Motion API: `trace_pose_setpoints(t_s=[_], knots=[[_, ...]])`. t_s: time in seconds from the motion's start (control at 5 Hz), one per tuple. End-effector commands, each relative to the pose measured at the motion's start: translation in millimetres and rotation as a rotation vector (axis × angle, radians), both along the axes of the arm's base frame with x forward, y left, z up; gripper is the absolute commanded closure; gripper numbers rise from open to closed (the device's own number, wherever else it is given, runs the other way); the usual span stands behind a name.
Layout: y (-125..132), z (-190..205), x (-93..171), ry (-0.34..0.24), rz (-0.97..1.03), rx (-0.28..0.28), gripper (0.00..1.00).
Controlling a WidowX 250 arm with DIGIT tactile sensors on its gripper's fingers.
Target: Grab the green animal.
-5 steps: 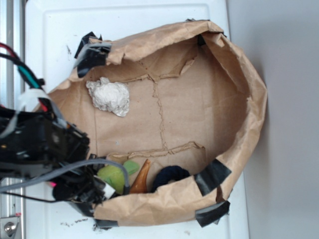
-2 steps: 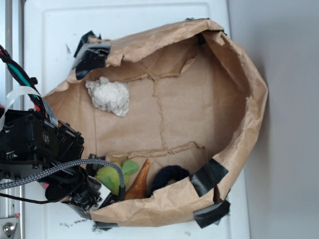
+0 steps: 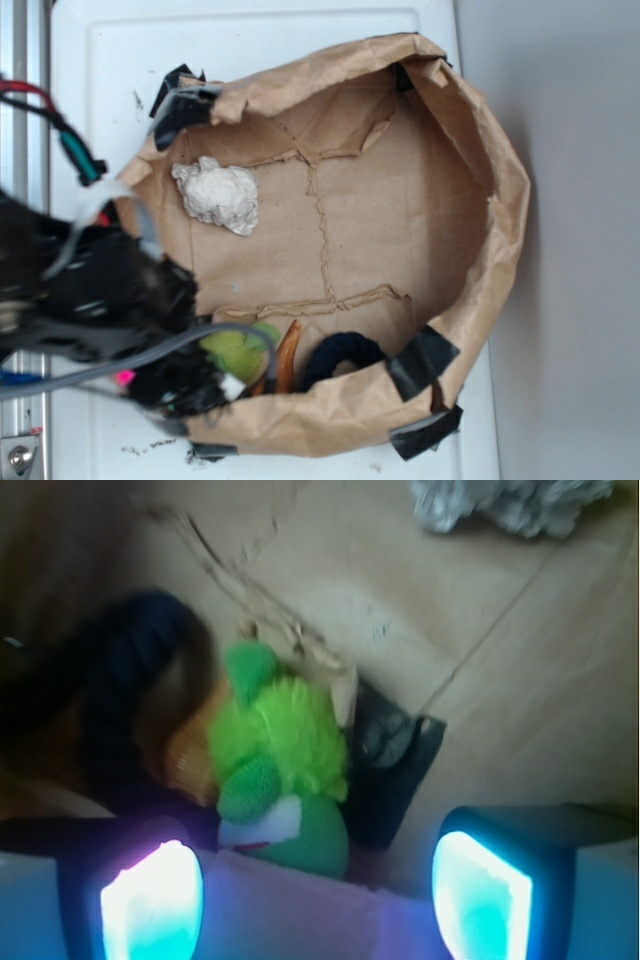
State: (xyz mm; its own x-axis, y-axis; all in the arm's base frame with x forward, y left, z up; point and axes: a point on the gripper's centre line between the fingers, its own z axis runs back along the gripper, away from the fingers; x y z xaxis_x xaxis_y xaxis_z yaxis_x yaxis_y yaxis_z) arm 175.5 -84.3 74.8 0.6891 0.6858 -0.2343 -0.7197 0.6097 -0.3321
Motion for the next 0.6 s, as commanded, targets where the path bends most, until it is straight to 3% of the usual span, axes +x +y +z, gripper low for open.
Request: trace_pose_setpoints(t_s=[0.0,0.4], knots=[[9,4,58,0.008,0.080,0.023,0.00],[6,-1,36,-0.013,0.028,0.033,0.00]])
